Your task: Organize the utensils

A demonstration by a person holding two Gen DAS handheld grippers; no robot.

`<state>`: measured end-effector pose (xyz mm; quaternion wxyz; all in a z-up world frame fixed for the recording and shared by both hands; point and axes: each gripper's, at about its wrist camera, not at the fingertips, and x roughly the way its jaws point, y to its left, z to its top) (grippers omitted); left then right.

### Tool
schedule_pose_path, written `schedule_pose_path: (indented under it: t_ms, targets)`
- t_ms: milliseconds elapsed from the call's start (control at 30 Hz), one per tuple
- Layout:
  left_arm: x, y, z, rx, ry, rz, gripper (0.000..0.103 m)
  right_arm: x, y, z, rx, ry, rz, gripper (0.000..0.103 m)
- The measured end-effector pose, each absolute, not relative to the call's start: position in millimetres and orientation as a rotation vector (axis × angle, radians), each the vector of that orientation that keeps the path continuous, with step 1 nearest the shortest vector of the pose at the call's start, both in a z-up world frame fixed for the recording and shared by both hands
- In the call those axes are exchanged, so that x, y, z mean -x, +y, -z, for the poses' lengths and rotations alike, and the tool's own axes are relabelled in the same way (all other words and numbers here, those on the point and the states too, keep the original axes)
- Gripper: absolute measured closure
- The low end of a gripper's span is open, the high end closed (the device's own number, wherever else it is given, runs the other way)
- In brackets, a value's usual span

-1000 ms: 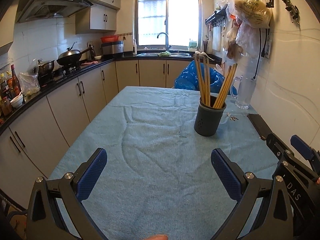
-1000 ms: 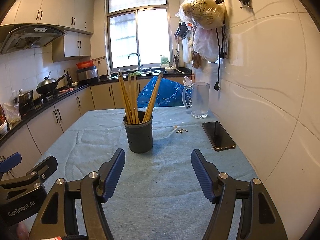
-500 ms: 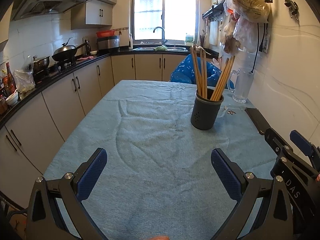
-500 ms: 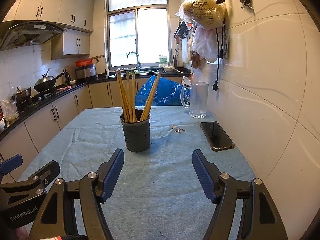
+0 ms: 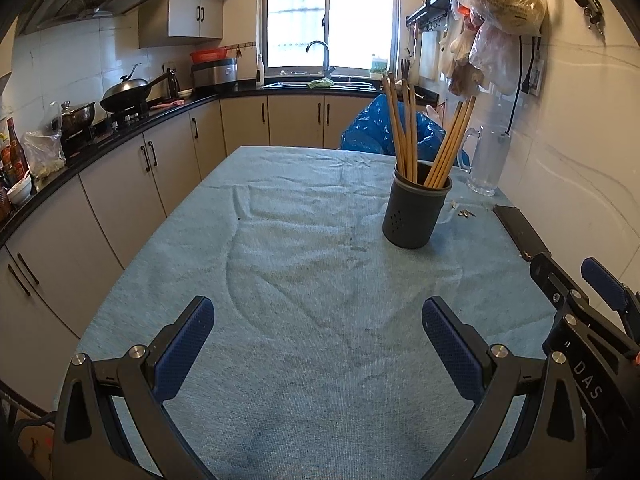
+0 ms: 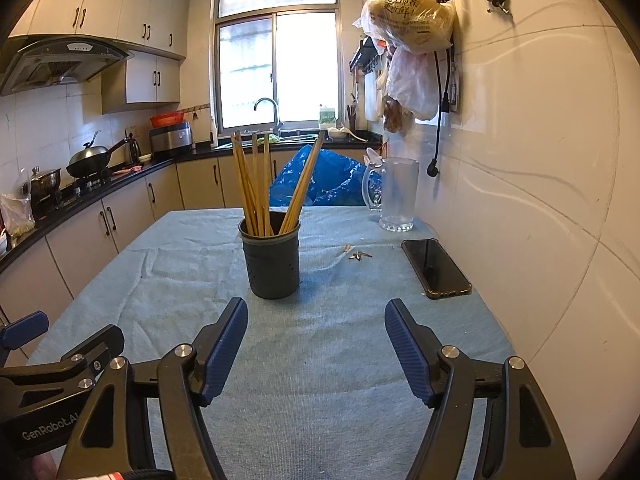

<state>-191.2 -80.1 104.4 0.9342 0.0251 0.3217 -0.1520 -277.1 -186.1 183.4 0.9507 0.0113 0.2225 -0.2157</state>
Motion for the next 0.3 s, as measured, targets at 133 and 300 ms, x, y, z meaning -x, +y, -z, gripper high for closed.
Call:
schedule_pose_path:
  t_ms: [133, 300]
  targets:
    - [187.7, -80.9, -101.4, -0.054, 0.668, 0.302, 0.000, 274.0, -188.3, -180.8, -0.028, 0.467, 0.436, 0.027]
    - [181.3, -82.0, -97.6, -0.048, 0.687, 0.301, 0.000, 268.5, -192.5, -176.5, -0.037, 0.488, 0.436, 0.027]
